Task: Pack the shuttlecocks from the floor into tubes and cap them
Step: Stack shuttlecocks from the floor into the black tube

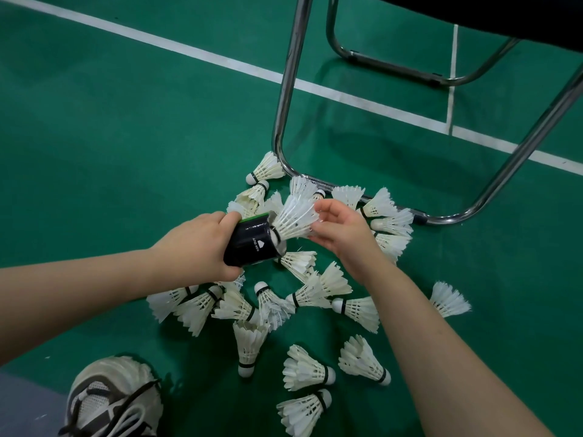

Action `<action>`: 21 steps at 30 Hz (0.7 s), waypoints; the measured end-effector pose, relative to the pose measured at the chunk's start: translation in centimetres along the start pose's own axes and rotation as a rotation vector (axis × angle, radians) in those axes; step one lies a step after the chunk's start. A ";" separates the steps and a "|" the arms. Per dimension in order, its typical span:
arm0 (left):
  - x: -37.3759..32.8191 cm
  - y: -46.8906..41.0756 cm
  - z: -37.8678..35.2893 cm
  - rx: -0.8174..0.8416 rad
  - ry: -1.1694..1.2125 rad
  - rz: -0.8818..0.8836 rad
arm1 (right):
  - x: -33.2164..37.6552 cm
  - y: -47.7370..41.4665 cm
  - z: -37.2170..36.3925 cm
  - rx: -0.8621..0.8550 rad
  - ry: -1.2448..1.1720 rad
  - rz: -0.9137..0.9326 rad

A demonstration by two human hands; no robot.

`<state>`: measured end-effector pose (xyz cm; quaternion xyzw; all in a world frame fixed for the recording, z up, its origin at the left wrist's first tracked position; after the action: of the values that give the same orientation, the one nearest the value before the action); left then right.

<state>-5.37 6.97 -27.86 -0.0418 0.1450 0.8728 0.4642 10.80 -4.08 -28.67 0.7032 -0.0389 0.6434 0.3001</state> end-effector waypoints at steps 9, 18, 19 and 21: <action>-0.6 0.2 0.4 -0.005 0.009 -0.019 | 0.6 1.7 -4.6 0.439 0.298 -0.086; -2.0 0.4 0.5 -0.021 0.015 -0.089 | 0.4 2.1 -5.6 0.381 0.303 -0.063; -1.8 0.3 0.6 -0.024 0.018 -0.078 | 0.7 1.7 -4.5 0.236 0.158 0.009; -1.4 0.3 0.8 -0.033 0.017 -0.064 | 0.4 1.1 -1.1 -0.107 0.001 0.094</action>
<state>-4.77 5.97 -26.80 -0.0614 0.1331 0.8593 0.4900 9.42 -4.28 -27.88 0.6832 -0.1061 0.6542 0.3065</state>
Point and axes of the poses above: each hand's wrist, its own y-axis away from the middle knuckle, its own z-axis out of the back of the hand, x = y × z, the point moved 6 cm from there along -y, towards the middle knuckle, and after that the axes turned 4 degrees about -x, right-handed, at the moved point
